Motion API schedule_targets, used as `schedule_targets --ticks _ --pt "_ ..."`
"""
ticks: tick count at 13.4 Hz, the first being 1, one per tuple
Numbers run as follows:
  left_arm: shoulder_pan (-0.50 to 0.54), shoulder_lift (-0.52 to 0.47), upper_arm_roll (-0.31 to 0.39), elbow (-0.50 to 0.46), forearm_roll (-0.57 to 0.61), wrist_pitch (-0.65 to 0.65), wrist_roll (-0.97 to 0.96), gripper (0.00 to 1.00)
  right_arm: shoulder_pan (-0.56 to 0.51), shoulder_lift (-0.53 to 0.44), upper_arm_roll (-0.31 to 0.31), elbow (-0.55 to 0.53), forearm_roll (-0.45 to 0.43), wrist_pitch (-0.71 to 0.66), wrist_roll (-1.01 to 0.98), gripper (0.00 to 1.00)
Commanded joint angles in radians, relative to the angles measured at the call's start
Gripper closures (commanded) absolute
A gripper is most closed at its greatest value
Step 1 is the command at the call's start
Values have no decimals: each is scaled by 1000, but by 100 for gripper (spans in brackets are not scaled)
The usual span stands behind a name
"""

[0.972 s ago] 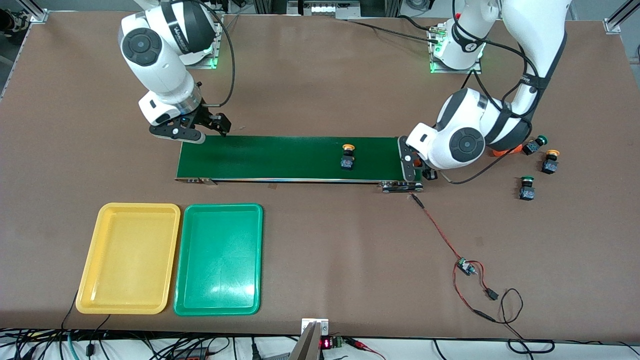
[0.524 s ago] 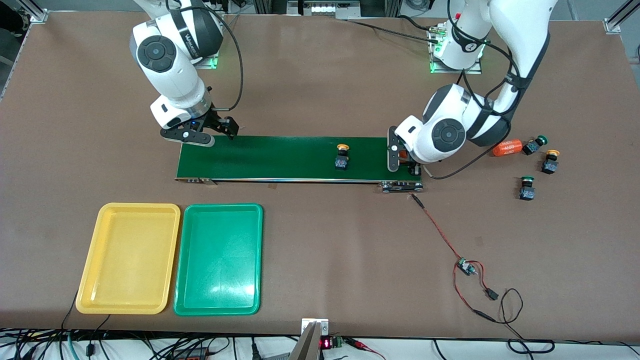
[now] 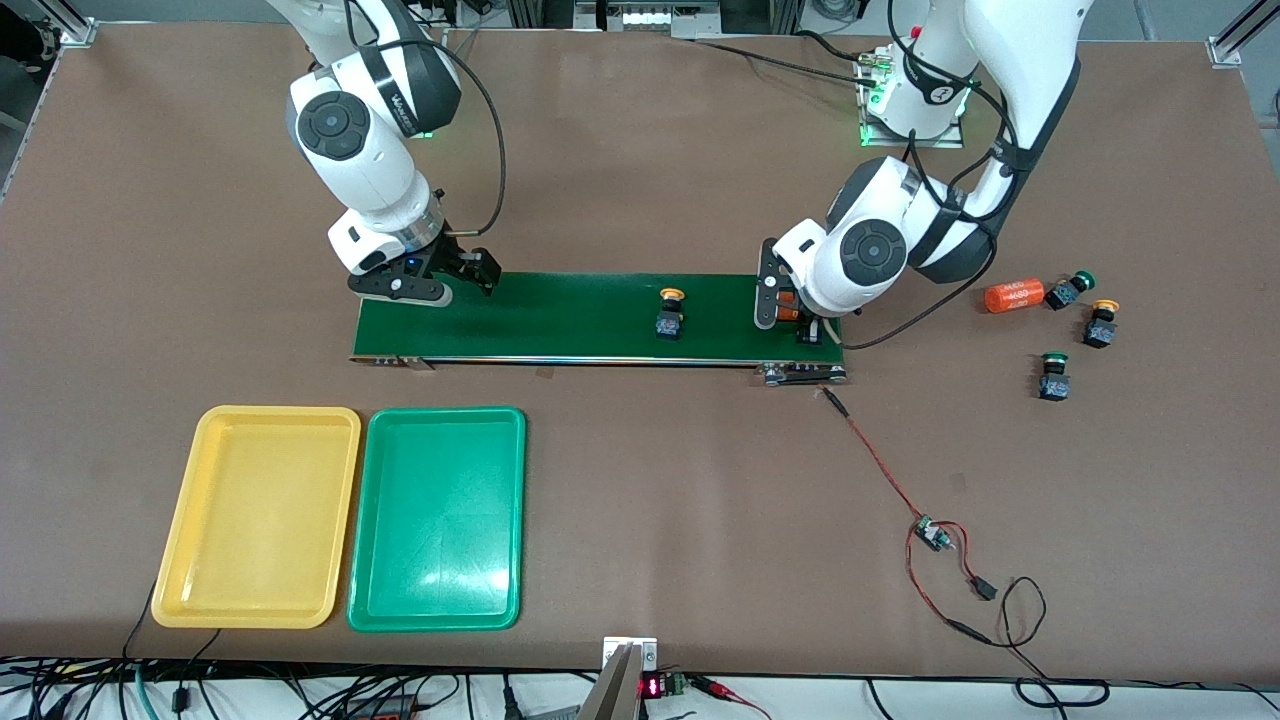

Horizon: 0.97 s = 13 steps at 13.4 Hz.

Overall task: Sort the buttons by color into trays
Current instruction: 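Place the cylinder on the belt while the right gripper reaches the belt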

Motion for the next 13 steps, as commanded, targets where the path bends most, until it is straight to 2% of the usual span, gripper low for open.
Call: schedule_targets --ticks 1,3,5,7,9,11,13 --pt "63 -108 4 1 -18 -14 22 0 12 13 2 3 -16 18 23 0" --pt "206 -137 7 33 -7 -14 30 0 12 18 2 3 -16 23 25 0" --pt "364 -107 10 67 -7 -8 57 0 28 28 1 3 -14 35 43 0" --pt "465 -53 25 98 -9 -3 54 0 40 42 1 3 -22 57 62 0" --pt "514 26 69 144 -9 -3 45 0 42 57 1 5 -67 57 53 0" --pt "531 80 131 162 -12 -3 13 0 46 67 1 5 -77 55 33 0" --pt "550 113 178 168 -16 -2 -83 0 43 67 -2 5 -74 48 -68 0"
